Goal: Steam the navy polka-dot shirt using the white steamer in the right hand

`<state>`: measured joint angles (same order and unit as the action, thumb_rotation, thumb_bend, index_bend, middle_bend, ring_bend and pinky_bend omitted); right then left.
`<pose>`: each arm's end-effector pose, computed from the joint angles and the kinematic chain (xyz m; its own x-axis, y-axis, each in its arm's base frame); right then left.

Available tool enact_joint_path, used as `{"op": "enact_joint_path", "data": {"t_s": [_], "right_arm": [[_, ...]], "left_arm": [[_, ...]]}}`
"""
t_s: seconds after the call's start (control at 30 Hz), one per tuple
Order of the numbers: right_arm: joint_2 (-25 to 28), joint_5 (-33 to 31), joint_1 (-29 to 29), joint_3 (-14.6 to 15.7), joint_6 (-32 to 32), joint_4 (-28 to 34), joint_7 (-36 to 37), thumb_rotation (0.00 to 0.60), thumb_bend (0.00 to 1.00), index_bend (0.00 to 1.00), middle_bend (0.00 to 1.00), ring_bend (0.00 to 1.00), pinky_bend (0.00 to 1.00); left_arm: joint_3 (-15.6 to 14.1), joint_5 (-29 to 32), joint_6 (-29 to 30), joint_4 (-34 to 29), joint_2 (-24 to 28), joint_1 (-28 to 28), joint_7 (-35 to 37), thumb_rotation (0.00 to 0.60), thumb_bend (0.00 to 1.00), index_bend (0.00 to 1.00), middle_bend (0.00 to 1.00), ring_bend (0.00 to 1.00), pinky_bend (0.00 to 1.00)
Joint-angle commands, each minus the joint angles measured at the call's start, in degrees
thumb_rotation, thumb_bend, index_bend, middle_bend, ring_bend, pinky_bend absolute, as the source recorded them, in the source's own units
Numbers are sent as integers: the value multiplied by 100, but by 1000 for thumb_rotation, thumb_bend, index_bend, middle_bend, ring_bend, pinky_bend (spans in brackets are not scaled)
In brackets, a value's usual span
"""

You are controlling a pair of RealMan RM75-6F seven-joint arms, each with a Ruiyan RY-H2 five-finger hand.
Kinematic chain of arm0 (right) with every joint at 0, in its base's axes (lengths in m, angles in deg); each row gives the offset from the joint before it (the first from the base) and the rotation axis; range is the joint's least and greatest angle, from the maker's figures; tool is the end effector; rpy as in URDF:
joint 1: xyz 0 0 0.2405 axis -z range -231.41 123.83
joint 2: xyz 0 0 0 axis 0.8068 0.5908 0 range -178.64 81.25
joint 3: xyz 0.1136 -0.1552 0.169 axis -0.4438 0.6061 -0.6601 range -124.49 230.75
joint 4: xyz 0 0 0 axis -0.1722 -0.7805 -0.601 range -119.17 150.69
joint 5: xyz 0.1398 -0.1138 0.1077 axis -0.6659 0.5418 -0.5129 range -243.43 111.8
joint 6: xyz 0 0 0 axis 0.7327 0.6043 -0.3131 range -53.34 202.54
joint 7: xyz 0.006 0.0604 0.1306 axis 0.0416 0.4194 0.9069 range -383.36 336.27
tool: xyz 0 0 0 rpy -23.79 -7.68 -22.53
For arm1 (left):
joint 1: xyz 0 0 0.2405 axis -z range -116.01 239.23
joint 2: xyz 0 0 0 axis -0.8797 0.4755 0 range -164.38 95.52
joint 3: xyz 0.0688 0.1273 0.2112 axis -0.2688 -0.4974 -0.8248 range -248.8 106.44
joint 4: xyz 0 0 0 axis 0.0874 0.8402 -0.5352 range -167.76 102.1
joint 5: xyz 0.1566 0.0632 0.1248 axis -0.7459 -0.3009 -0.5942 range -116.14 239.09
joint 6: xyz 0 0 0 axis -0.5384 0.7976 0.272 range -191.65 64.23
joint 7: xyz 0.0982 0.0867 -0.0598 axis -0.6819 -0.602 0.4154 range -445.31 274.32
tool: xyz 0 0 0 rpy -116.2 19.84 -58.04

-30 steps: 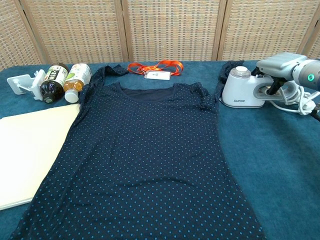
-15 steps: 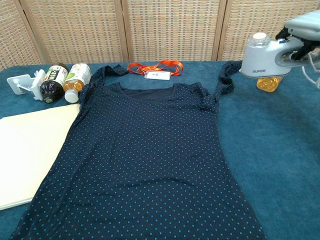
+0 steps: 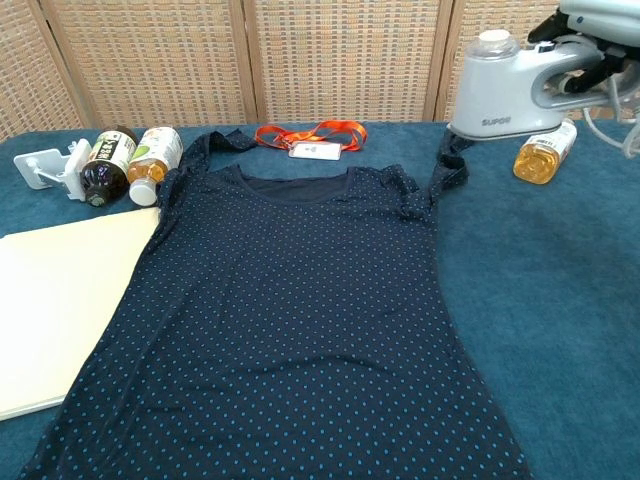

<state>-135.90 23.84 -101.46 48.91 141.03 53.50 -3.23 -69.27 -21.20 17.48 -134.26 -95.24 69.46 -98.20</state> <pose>-0.2136 -0.4479 0.1105 0.5719 0.1632 0.8039 -0.6735 -0.4661 0.5737 -0.2860 0.1896 0.1540 0.5013 0.0757 0.8619 0.8651 -0.0269 -0.5008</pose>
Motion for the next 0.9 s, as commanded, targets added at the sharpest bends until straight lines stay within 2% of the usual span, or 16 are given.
{"op": "enact_joint_path", "data": {"t_s": [0.03, 0.2, 0.43, 0.63, 0.9], "right_arm": [[415, 370, -46, 181, 226, 1461, -648, 600, 1000, 763, 624, 701, 1000], [239, 633, -170, 354, 21, 2141, -1050, 600, 1000, 762, 625, 702, 1000], [-379, 959, -346, 427, 40, 2219, -1028, 600, 1000, 762, 625, 703, 1000], [-978, 1171, -518, 456, 39, 1851, -1003, 600, 1000, 765, 630, 707, 1000], [-1690, 1638, -591, 687, 583, 962, -407, 600, 1000, 769, 635, 709, 1000]], "left_arm": [[-7, -10, 8, 1, 16, -10, 34, 600, 0, 0, 0, 0, 0], [-12, -5, -20, 6, 29, -3, 65, 600, 0, 0, 0, 0, 0], [-3, 57, -93, 44, 27, 21, 97, 600, 0, 0, 0, 0, 0], [20, 141, -163, 51, 8, 55, 54, 600, 0, 0, 0, 0, 0], [35, 233, -219, 80, -23, 77, 0, 600, 0, 0, 0, 0, 0]]}}
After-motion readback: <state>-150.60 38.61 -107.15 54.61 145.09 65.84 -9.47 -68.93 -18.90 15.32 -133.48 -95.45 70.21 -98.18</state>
